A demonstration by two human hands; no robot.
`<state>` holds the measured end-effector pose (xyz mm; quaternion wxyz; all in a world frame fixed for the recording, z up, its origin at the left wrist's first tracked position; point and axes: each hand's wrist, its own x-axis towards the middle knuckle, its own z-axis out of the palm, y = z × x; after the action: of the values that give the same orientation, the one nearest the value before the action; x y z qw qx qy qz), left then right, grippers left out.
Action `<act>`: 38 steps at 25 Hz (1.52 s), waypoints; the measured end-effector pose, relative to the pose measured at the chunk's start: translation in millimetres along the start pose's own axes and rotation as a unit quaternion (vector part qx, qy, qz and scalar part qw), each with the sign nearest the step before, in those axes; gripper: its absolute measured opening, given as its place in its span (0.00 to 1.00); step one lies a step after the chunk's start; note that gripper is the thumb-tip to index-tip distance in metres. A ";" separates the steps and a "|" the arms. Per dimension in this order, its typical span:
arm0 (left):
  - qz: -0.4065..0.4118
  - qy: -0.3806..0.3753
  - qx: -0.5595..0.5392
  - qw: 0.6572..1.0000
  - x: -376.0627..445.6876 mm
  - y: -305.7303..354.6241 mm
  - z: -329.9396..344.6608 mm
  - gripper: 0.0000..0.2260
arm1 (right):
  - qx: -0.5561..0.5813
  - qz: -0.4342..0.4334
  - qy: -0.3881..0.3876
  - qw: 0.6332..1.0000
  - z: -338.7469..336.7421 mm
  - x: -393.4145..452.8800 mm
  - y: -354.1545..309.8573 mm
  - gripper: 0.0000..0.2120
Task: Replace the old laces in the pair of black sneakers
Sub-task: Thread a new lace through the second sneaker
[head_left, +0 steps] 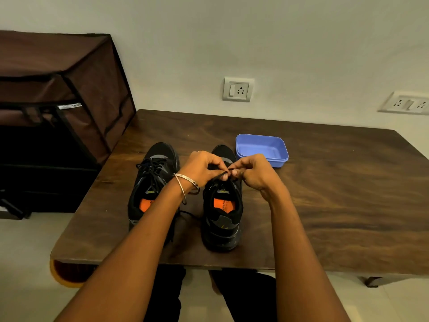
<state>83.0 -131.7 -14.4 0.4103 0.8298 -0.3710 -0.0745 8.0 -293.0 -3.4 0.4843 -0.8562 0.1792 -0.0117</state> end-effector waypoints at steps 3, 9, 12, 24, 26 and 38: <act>-0.022 0.074 -0.044 0.996 1.2 0.8 1.5 0.05 | 0.025 0.008 -0.002 1.000 -2.0 -2.8 0.1 0.09; -0.102 0.145 -0.083 0.981 2.1 -4.7 4.0 0.03 | -0.157 -0.192 0.025 0.968 7.7 -0.2 -13.8 0.23; -0.090 0.146 -0.057 0.984 4.6 -7.4 7.2 0.01 | -0.230 -0.248 0.041 0.940 18.8 4.8 -22.2 0.15; -0.056 0.122 -0.095 0.986 0.4 -2.7 4.7 0.10 | 0.538 0.153 0.230 0.797 -14.3 2.0 -11.9 0.07; -0.060 0.137 -0.082 0.985 1.3 -2.9 4.6 0.09 | 0.414 0.171 0.199 0.872 -6.3 3.2 -1.3 0.10; -0.099 0.004 0.198 0.975 16.4 22.1 8.0 0.08 | -0.158 -0.016 0.023 0.987 12.7 9.6 -10.2 0.29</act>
<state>79.1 -156.4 -0.4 0.2301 0.9275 -0.2924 -0.0364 22.4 -280.8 -3.1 0.3382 -0.9244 0.1760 -0.0103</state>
